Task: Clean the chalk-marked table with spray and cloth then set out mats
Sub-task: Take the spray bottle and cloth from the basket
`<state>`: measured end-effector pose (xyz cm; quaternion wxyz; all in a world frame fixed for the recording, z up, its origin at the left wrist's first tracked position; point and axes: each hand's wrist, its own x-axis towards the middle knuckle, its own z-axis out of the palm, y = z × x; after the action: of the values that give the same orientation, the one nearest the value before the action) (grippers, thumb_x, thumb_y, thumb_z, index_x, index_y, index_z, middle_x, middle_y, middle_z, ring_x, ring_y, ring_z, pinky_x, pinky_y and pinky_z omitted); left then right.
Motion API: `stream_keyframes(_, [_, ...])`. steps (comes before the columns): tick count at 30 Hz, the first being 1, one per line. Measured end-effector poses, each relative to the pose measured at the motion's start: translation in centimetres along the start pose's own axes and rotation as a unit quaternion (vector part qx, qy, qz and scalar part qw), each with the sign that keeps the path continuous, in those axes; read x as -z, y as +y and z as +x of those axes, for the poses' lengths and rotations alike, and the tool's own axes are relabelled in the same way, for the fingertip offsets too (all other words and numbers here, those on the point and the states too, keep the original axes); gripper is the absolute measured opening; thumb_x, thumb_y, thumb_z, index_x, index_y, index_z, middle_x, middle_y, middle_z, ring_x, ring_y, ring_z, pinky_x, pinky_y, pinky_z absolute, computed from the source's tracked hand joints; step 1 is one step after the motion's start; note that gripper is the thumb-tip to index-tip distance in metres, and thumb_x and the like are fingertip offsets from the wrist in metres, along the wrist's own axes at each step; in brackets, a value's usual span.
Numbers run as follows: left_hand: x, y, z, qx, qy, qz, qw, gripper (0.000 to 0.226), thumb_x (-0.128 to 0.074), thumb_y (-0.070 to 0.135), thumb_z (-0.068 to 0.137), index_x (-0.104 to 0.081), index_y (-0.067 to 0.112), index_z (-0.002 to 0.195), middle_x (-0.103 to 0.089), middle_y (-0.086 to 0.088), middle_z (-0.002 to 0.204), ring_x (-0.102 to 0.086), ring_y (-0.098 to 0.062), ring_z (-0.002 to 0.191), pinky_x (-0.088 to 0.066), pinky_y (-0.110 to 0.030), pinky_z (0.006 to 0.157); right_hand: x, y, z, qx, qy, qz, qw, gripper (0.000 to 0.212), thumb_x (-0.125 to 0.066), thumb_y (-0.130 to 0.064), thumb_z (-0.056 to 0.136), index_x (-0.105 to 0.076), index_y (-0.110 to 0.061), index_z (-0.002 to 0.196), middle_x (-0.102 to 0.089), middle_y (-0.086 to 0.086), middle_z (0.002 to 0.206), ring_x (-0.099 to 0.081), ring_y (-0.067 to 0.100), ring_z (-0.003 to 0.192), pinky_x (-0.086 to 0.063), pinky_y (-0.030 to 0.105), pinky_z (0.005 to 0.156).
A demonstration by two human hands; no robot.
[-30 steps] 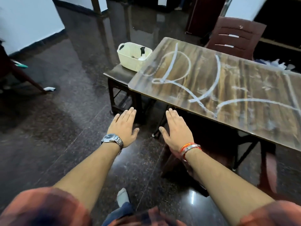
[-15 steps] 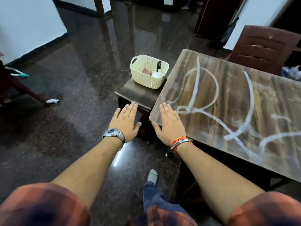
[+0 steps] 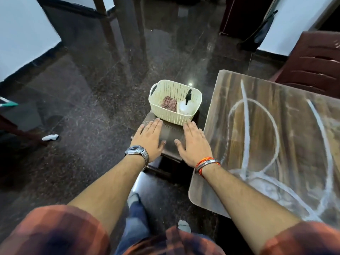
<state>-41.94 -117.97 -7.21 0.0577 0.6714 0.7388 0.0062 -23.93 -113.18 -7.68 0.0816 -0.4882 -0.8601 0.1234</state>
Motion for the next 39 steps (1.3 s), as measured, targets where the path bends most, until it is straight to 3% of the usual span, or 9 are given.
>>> stream_keyframes(8, [-0.3, -8.4, 10.4, -0.091, -0.087, 0.012, 0.992, 0.079, -0.046, 0.046, 0.095, -0.01, 0.012, 0.158, -0.015, -0.003, 0.165, -0.014, -0.019, 0.151, -0.008, -0.04, 0.123, -3.5, -2.0, 9.4, -0.118, -0.03, 0.016, 0.992, 0.068, -0.039, -0.045, 0.096, -0.02, -0.007, 0.15, -0.014, 0.01, 0.159, -0.011, 0.022, 0.146, -0.012, 0.038, 0.119])
stream_keyframes(12, [0.2, -10.4, 14.7, -0.13, -0.093, 0.009, 0.987, 0.078, -0.043, 0.047, 0.097, -0.008, 0.013, 0.158, -0.011, -0.003, 0.166, -0.014, -0.02, 0.152, -0.008, -0.041, 0.123, -4.0, -3.3, 12.5, -0.152, -0.014, 0.025, 0.988, 0.067, -0.04, -0.045, 0.096, -0.023, -0.008, 0.149, -0.017, 0.01, 0.158, -0.016, 0.024, 0.145, -0.015, 0.039, 0.119])
stream_keyframes(18, [-0.7, -11.4, 18.8, -0.142, -0.107, -0.005, 0.984, 0.078, -0.042, 0.047, 0.097, -0.009, 0.013, 0.158, -0.012, -0.003, 0.166, -0.016, -0.019, 0.151, -0.01, -0.041, 0.123, -4.5, -2.5, 16.7, -0.179, -0.009, 0.045, 0.983, 0.064, -0.042, -0.042, 0.096, -0.025, -0.011, 0.149, -0.016, 0.009, 0.159, -0.016, 0.024, 0.145, -0.015, 0.036, 0.119])
stream_keyframes(23, [-1.6, -11.4, 22.0, -0.118, -0.127, -0.013, 0.985, 0.077, -0.04, 0.047, 0.098, -0.007, 0.013, 0.158, -0.009, -0.002, 0.166, -0.014, -0.019, 0.152, -0.009, -0.04, 0.123, -5.3, 0.6, 21.2, -0.243, 0.004, 0.133, 0.961, 0.064, -0.05, -0.036, 0.094, -0.026, -0.009, 0.148, -0.019, 0.011, 0.157, -0.021, 0.027, 0.143, -0.026, 0.038, 0.114])
stream_keyframes(27, [-2.1, -10.5, 24.3, -0.112, -0.159, 0.001, 0.981, 0.078, -0.04, 0.047, 0.097, -0.005, 0.013, 0.158, -0.006, -0.003, 0.167, -0.011, -0.02, 0.152, -0.008, -0.039, 0.123, -5.3, 3.5, 24.1, -0.292, 0.035, 0.188, 0.937, 0.058, -0.059, -0.027, 0.091, -0.036, -0.002, 0.138, -0.04, 0.014, 0.14, -0.045, 0.031, 0.124, -0.042, 0.035, 0.094])
stream_keyframes(34, [-3.5, -9.6, 27.7, -0.103, -0.195, -0.021, 0.975, 0.081, -0.043, 0.046, 0.097, -0.003, 0.011, 0.158, -0.005, -0.006, 0.167, -0.01, -0.022, 0.152, -0.009, -0.041, 0.124, -6.8, 7.2, 29.5, -0.381, 0.005, 0.186, 0.906, 0.04, -0.062, -0.034, 0.089, -0.051, -0.005, 0.114, -0.061, 0.018, 0.112, -0.058, 0.037, 0.103, -0.048, 0.039, 0.081])
stream_keyframes(39, [-4.0, -9.2, 29.4, -0.105, -0.214, -0.061, 0.969, 0.083, -0.046, 0.045, 0.097, -0.002, 0.011, 0.158, -0.005, -0.006, 0.167, -0.009, -0.021, 0.153, -0.006, -0.037, 0.123, -7.9, 8.5, 31.3, -0.403, 0.006, 0.157, 0.902, 0.025, -0.054, -0.03, 0.093, -0.063, -0.008, 0.102, -0.067, 0.018, 0.096, -0.062, 0.036, 0.091, -0.049, 0.036, 0.073])
